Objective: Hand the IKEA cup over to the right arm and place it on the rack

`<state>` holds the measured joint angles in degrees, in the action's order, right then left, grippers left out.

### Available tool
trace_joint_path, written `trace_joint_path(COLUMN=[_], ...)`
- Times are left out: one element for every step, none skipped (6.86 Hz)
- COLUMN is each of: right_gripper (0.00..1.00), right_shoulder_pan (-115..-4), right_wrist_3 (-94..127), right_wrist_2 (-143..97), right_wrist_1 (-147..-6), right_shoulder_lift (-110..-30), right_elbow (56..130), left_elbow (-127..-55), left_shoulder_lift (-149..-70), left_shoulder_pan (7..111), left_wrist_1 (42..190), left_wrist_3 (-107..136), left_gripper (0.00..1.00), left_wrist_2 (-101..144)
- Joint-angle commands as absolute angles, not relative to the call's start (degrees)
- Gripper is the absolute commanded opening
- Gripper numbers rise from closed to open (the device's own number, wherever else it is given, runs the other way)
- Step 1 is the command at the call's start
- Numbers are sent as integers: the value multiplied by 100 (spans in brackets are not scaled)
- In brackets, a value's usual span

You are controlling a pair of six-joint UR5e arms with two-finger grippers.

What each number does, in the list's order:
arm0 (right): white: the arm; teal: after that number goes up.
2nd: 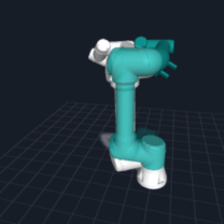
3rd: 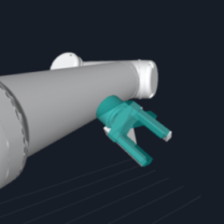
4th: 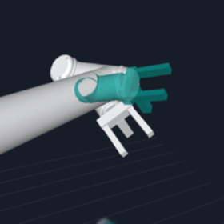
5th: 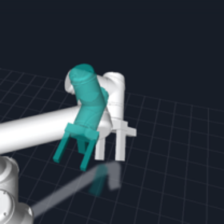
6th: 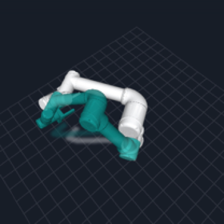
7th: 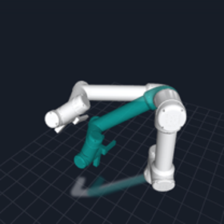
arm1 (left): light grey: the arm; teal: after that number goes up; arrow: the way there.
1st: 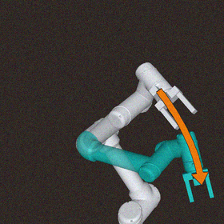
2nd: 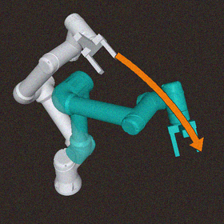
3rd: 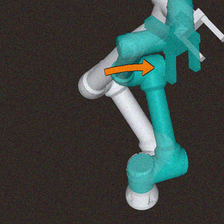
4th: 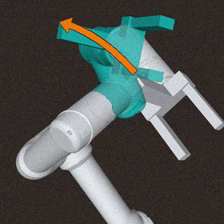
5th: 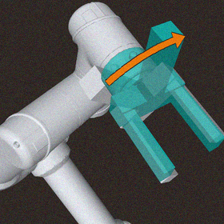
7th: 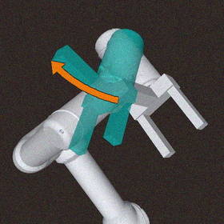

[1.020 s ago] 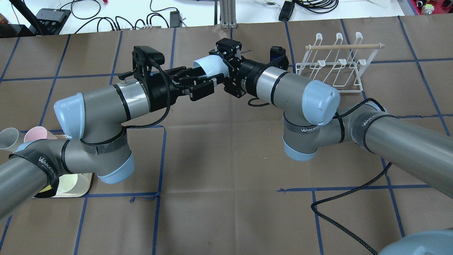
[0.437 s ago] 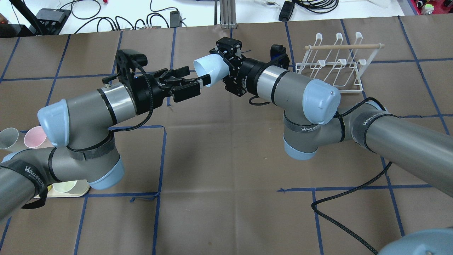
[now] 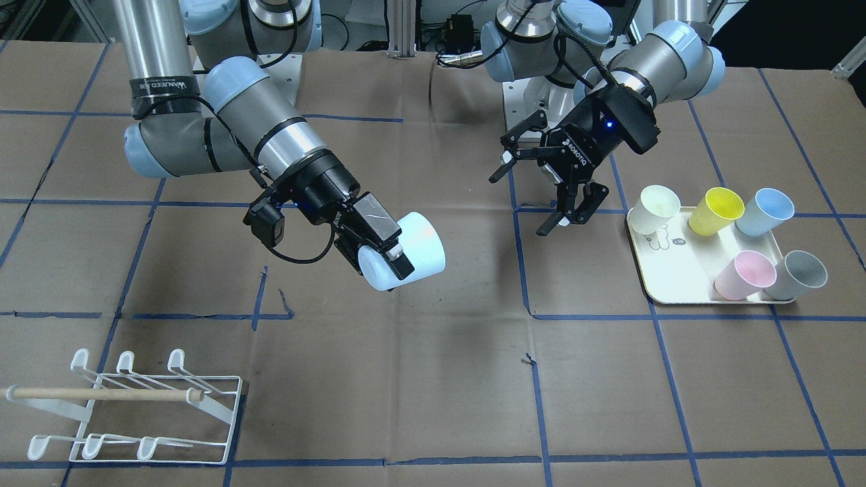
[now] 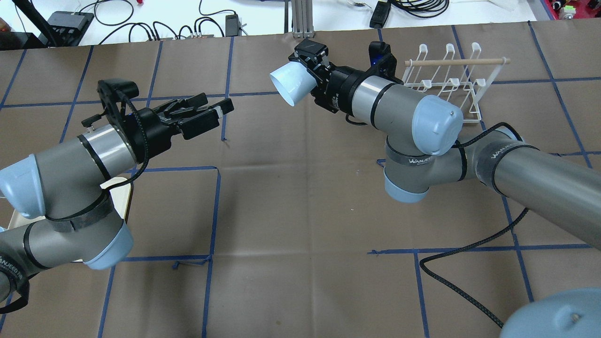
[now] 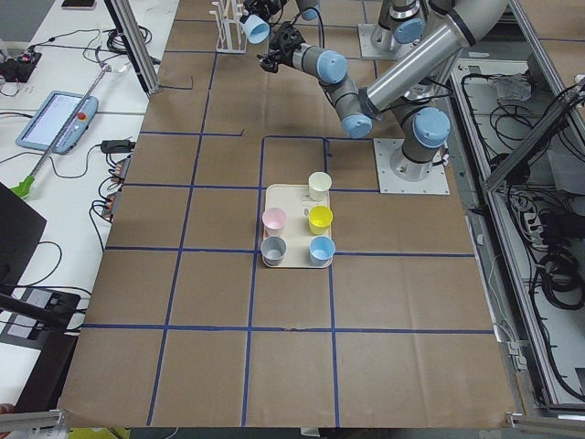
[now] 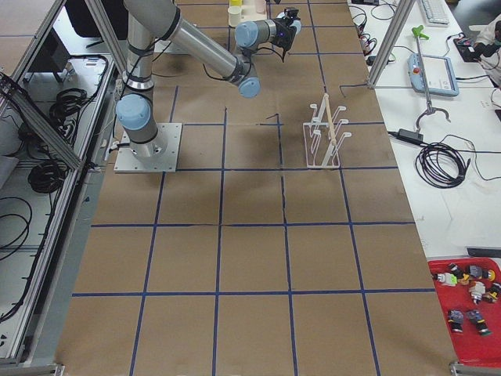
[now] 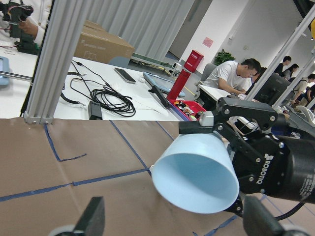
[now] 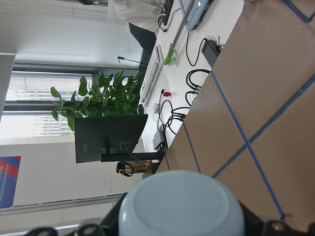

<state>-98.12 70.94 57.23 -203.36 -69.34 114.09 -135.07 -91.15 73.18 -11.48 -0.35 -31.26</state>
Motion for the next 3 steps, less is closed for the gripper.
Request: trace_joint_path(right_gripper=[20,20,20], right_shoulder_pan=[-9441,-9265,-9159], right_wrist_3=[4968,3426,2070], right_wrist_2=[6332,6728,6950], right_wrist_1=[-20224,-20250,-20250], right_shoulder_lift=[-6935,-6917,-6830], right_elbow=[11207,11102,10944], left_elbow=[-13265,-13019,-12895], left_shoulder_lift=[-9307,-9290,-9307], left_shoulder_pan=[7216,7242,7268], left_wrist_1=[-837,-252,145], left_wrist_3=[-44,-44,-44], left_gripper=[99,99,99], left_wrist_2=[-3747,-4040,-4513])
